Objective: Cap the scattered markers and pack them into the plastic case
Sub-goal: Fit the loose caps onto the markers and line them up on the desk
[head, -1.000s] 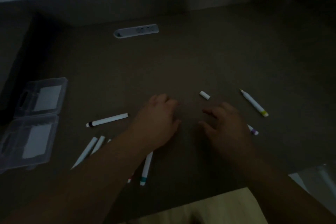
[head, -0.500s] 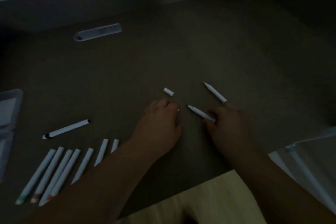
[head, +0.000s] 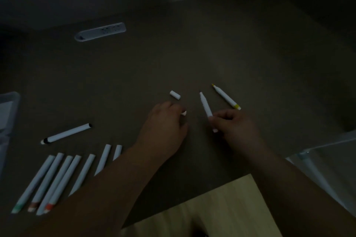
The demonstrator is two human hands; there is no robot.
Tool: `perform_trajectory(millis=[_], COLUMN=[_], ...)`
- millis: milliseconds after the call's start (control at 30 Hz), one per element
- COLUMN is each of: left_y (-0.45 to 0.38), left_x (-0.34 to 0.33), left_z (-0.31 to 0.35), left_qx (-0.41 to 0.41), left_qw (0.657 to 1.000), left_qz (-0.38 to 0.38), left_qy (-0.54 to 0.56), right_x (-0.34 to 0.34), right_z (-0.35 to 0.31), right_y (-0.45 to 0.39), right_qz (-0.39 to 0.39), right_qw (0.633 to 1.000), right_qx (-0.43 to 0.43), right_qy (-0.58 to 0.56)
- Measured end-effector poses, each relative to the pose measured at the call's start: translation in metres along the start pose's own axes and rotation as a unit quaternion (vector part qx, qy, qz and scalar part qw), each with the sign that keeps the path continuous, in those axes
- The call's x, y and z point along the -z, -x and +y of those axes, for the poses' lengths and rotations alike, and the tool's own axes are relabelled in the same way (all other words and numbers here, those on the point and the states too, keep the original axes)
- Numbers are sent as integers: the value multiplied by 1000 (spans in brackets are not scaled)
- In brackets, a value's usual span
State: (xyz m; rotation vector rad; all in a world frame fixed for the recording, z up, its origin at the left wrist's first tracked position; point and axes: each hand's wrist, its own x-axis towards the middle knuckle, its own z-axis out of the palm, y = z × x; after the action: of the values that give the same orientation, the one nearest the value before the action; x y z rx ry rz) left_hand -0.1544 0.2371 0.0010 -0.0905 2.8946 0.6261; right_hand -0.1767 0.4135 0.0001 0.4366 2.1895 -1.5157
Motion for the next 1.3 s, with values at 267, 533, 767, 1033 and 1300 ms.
perform_trajectory(millis=[267,533,767,1033,1300], left_y=[-4,-10,-4,7,9], left_x=[10,16,34,34,42], left_z=[6,-16,-58,-75,-80], left_qx=[160,208,261,273,256], left_qw=[873,794,788,769,759], left_qz=[-52,-35,22,12,-8], left_qy=[459,570,557,577,599], right_x=[-17,-42,-51,-75,-87], right_z=[-8,-18,-19,-23,-55], right_y=[2,9,-27,-37,-7], right_qz=[-80,-114,59,32,-114], right_qw=[983,992,956,890,991], right_qx=[-28,36,171,233,8], right_qy=[-163,-43,231,391,-76])
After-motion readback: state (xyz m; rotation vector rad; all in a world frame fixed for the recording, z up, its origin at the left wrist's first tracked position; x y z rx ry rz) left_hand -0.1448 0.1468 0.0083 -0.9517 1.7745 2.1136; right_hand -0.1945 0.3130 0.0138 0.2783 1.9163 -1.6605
